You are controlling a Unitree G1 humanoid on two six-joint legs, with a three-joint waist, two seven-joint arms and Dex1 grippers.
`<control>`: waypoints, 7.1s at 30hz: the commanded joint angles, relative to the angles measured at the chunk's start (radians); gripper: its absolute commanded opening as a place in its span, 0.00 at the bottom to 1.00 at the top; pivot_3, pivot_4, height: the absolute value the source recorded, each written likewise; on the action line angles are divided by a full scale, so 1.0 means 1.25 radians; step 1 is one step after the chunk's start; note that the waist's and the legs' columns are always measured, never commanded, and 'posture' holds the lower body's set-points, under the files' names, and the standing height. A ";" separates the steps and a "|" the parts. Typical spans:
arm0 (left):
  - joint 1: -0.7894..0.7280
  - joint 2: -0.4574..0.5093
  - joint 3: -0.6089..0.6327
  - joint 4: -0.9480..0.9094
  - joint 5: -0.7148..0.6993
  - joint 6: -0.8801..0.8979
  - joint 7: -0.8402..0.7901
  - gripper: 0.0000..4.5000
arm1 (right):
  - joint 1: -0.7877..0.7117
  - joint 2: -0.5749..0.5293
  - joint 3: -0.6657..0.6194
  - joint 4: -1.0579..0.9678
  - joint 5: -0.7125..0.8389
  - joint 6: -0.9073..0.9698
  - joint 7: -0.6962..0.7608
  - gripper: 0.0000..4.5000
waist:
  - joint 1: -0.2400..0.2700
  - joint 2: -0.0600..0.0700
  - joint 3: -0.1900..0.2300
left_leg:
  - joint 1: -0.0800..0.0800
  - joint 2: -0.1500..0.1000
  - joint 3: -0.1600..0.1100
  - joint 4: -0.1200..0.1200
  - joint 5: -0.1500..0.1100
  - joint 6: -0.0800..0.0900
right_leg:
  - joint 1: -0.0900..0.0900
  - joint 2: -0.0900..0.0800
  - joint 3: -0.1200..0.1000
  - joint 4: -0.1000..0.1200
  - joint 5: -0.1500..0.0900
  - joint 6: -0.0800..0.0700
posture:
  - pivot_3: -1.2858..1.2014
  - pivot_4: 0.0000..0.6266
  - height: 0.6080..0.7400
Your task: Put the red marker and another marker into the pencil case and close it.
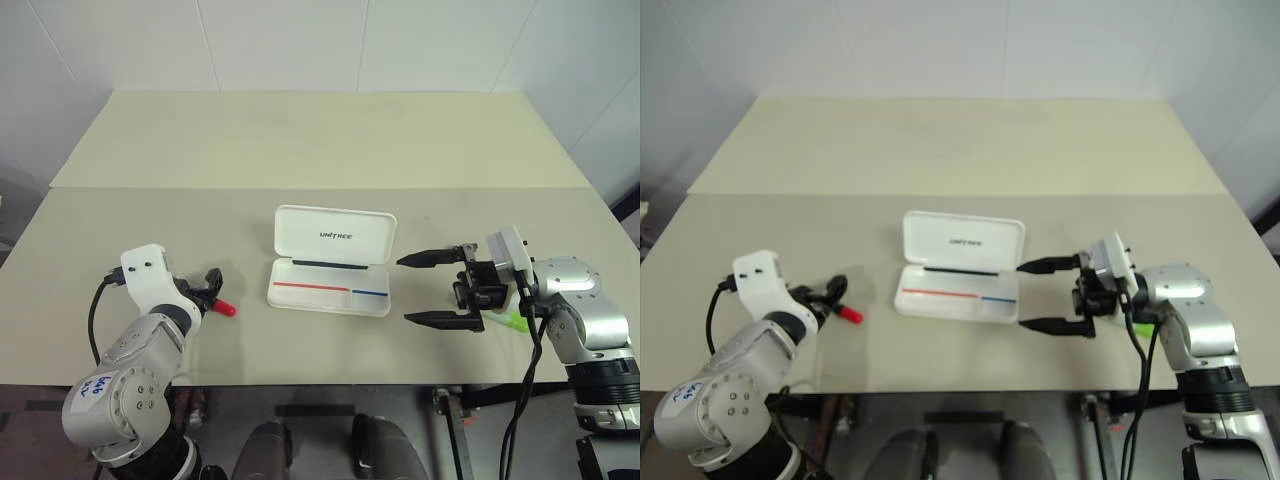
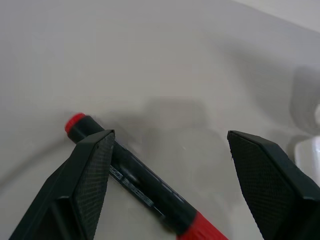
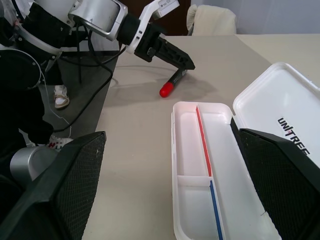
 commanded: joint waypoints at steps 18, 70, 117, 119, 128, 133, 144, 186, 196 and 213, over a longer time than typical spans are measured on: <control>-0.036 -0.026 0.027 -0.044 0.121 0.076 -0.024 0.84 | -0.004 0.011 0.002 -0.027 0.012 0.006 0.014 1.00 | -0.001 0.000 0.000 | 0.000 0.000 0.000 0.000 0.000 -0.001 | 0.000 0.000 0.000 -0.001 0.000 0.000 | 0.52 0.24 1.00; -0.142 0.020 0.019 0.111 0.252 0.035 -0.079 0.15 | -0.005 0.021 -0.008 -0.073 0.025 0.026 -0.025 1.00 | -0.005 -0.001 0.001 | 0.000 0.001 0.000 -0.001 0.001 -0.004 | 0.000 0.001 -0.001 0.000 0.000 -0.002 | 0.52 0.24 1.00; -0.356 0.337 -0.598 0.883 0.078 -1.197 -1.106 0.15 | 0.264 -0.067 -0.226 -0.339 0.080 0.088 -0.235 1.00 | 0.005 -0.001 0.001 | -0.003 0.001 0.002 -0.002 0.000 -0.001 | -0.001 0.000 -0.003 -0.005 0.001 -0.001 | 0.52 0.24 1.00; -0.367 0.324 -0.606 0.909 0.086 -1.223 -1.111 0.15 | 0.278 -0.068 -0.233 -0.354 0.084 0.091 -0.246 1.00 | 0.003 -0.001 0.001 | -0.003 0.001 0.002 -0.002 0.000 0.000 | -0.001 0.000 -0.003 -0.006 0.001 -0.001 | 0.52 0.24 1.00; -0.404 0.301 -0.619 1.030 0.151 -1.334 -1.087 0.15 | 0.310 -0.066 -0.248 -0.389 0.093 0.095 -0.280 1.00 | 0.003 -0.001 0.001 | -0.003 0.001 0.002 -0.001 0.000 0.000 | -0.001 0.001 -0.003 -0.005 0.001 -0.001 | 0.52 0.24 1.00; -0.420 0.302 -0.620 1.068 0.177 -1.365 -1.085 0.15 | 0.306 -0.061 -0.238 -0.392 0.094 0.094 -0.291 1.00 | 0.003 -0.001 0.001 | -0.003 0.001 0.002 -0.001 0.000 0.000 | -0.001 0.001 -0.003 -0.005 0.001 -0.001 | 0.52 0.24 1.00; -0.432 0.292 -0.626 1.120 0.235 -1.414 -1.039 0.50 | 0.303 -0.054 -0.226 -0.385 0.093 0.089 -0.290 1.00 | 0.004 -0.001 0.001 | -0.003 0.001 0.002 -0.001 0.000 0.000 | -0.001 0.001 -0.003 -0.005 0.001 0.000 | 0.52 0.24 1.00; -0.196 0.654 -0.335 0.742 -0.142 -1.052 -1.288 0.98 | 0.082 -0.212 -0.078 0.307 -0.163 -0.053 -0.018 1.00 | -0.001 0.000 0.002 | -0.001 0.001 0.004 -0.001 0.000 0.000 | -0.001 0.001 -0.002 -0.002 0.000 -0.001 | 0.52 0.24 1.00; -0.197 0.651 -0.337 0.735 -0.141 -1.056 -1.271 0.98 | 0.084 -0.223 -0.087 0.431 -0.201 -0.133 0.004 1.00 | -0.004 0.000 0.002 | -0.001 0.001 0.004 -0.001 0.000 0.000 | -0.001 0.001 -0.001 -0.001 0.001 -0.001 | 0.52 0.24 1.00; -0.239 0.627 -0.363 0.761 -0.128 -1.073 -1.272 1.00 | 0.115 -0.172 -0.094 0.345 -0.170 -0.126 -0.013 0.24 | -0.018 0.000 0.002 | 0.000 0.001 0.004 0.000 0.001 -0.001 | -0.001 0.001 -0.001 0.001 0.001 -0.001 | 0.52 0.24 1.00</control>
